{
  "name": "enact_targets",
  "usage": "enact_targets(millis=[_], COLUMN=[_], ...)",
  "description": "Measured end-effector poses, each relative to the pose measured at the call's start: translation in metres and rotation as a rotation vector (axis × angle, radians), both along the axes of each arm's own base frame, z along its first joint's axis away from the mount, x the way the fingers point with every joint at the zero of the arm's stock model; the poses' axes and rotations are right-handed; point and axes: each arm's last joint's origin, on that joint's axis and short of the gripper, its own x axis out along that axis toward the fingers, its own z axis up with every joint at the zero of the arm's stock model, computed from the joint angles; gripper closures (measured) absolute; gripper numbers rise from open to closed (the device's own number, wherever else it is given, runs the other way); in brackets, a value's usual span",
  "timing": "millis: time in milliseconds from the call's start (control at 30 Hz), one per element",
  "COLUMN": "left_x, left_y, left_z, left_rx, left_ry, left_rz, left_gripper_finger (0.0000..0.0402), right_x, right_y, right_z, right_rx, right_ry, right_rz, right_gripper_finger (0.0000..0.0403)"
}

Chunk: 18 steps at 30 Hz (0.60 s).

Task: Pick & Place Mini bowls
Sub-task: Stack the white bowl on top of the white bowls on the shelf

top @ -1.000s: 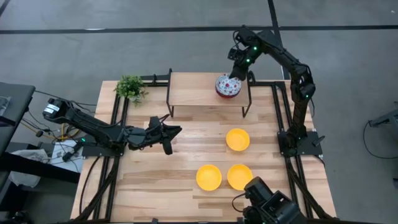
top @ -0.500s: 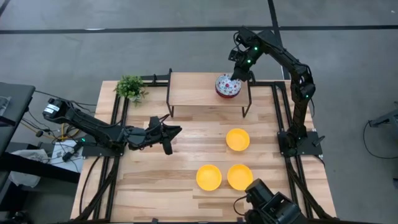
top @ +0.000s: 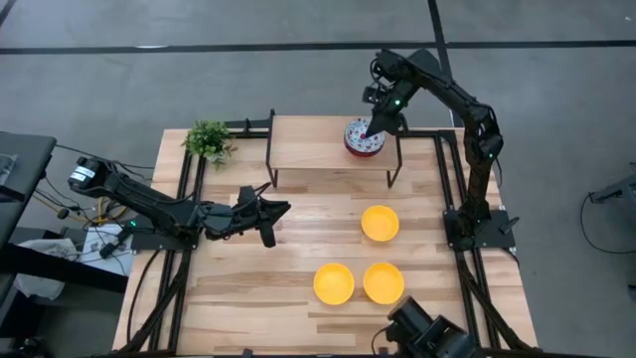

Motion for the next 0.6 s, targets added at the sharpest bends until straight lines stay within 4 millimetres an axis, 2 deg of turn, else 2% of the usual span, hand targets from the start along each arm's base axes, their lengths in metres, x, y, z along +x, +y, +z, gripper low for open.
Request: enact_targets(millis=[233, 333, 467, 600], left_x=[0.000, 0.000, 0.000, 0.001], left_y=[0.000, -0.001, 0.000, 0.002], left_z=[0.000, 0.000, 0.000, 0.000], left_rx=[-0.001, -0.002, 0.001, 0.003], left_ry=[0.001, 0.001, 0.005, 0.006], left_rz=[-0.011, -0.018, -0.015, -0.008], left_gripper_finger=[0.0357, 0.0357, 0.0357, 0.0357], right_x=[-0.005, -0.013, -0.018, -0.011], right_y=[0.001, 0.005, 0.023, 0.052], right_z=[0.006, 0.017, 0.036, 0.053], right_rx=[-0.020, -0.020, -0.037, -0.146], right_ry=[-0.008, -0.005, 0.021, 0.122], right_rz=[-0.007, -0.052, -0.104, -0.166], right_gripper_finger=[0.0403, 0.0403, 0.0403, 0.0403])
